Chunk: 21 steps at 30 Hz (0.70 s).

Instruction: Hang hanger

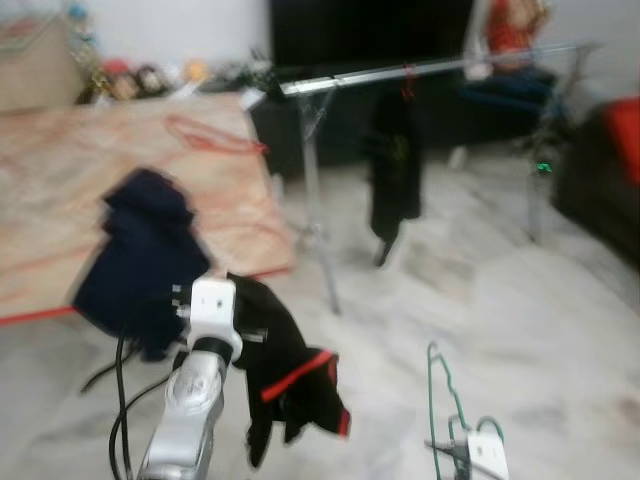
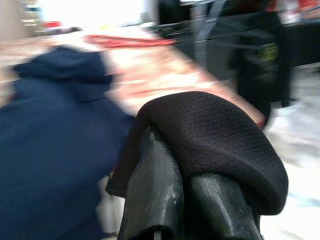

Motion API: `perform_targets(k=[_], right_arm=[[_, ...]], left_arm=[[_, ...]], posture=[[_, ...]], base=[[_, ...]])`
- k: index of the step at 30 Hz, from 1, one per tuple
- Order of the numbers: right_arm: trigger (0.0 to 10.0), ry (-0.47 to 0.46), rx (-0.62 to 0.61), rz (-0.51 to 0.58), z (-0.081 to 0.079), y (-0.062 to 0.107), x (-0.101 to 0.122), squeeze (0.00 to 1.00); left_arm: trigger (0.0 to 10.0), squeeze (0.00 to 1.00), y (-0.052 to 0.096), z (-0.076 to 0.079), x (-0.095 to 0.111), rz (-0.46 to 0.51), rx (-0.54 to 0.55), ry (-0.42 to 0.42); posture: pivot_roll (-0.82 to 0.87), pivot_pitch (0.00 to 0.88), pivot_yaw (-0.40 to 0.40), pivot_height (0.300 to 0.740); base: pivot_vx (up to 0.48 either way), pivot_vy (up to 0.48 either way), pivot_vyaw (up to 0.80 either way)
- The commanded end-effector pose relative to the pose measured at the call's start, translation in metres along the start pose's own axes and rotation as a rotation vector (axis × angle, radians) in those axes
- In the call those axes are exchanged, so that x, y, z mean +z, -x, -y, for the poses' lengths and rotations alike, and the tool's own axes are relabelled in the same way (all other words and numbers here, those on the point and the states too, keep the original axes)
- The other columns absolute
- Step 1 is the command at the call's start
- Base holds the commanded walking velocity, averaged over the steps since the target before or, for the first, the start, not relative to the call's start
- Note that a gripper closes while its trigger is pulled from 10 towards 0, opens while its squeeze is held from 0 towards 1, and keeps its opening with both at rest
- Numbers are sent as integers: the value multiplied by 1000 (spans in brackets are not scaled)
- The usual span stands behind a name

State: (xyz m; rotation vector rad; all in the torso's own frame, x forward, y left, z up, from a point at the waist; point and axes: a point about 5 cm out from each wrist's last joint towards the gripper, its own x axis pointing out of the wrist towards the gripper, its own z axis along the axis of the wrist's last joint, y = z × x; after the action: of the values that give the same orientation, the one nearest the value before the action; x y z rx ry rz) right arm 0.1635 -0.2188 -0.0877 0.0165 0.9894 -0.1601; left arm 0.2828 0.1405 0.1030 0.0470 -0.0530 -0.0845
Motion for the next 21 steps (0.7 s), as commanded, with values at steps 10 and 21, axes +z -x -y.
perform_targets(k=[10, 21], right_arm=[[10000, 20, 37, -30, -10, 0, -4, 0], [10000, 2, 52, -34, -13, -1, -4, 0]], left_arm=[[10000, 0, -2, 1, 12, 54, 25, -2], [10000, 0, -4, 9, 32, 130, -22, -3]], posture=[[30, 0, 0, 740], [34, 0, -1, 740]], base=[[0, 311, 749], [0, 0, 40]])
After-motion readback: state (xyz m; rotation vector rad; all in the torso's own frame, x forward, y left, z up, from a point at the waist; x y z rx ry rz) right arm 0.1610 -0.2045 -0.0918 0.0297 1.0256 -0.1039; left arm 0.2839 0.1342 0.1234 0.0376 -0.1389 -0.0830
